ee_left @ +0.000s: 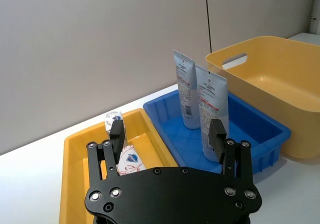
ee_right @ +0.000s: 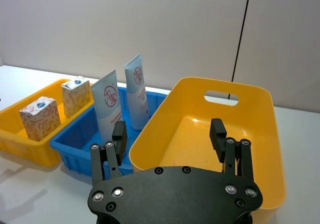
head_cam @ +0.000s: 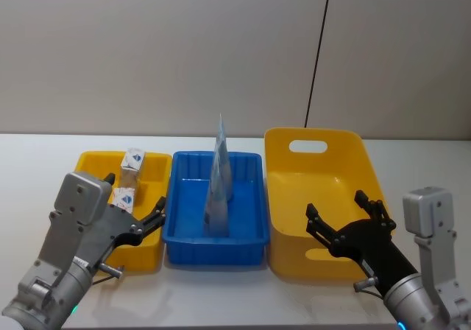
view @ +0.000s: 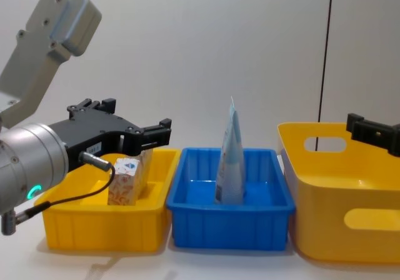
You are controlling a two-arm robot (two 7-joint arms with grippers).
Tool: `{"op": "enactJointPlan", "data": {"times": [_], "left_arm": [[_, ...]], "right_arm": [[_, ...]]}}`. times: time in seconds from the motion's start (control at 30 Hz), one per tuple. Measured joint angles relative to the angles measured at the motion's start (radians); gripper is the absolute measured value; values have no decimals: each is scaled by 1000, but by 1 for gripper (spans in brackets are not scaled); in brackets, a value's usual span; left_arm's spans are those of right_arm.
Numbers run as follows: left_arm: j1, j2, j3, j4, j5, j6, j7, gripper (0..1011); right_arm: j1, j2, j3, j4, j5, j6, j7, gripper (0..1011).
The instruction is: Bimanual collaborative sorting of washing and personal care products
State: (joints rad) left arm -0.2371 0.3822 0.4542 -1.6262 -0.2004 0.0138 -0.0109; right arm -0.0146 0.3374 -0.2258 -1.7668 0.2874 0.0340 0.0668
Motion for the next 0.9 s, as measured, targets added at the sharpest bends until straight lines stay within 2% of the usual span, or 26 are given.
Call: {"op": "enactJointPlan", "data": {"times": [0.9], "left_arm": [[0,0,0,0,0,0,0,1001]], "right_arm": [[0,0,0,0,0,0,0,1000]]}}
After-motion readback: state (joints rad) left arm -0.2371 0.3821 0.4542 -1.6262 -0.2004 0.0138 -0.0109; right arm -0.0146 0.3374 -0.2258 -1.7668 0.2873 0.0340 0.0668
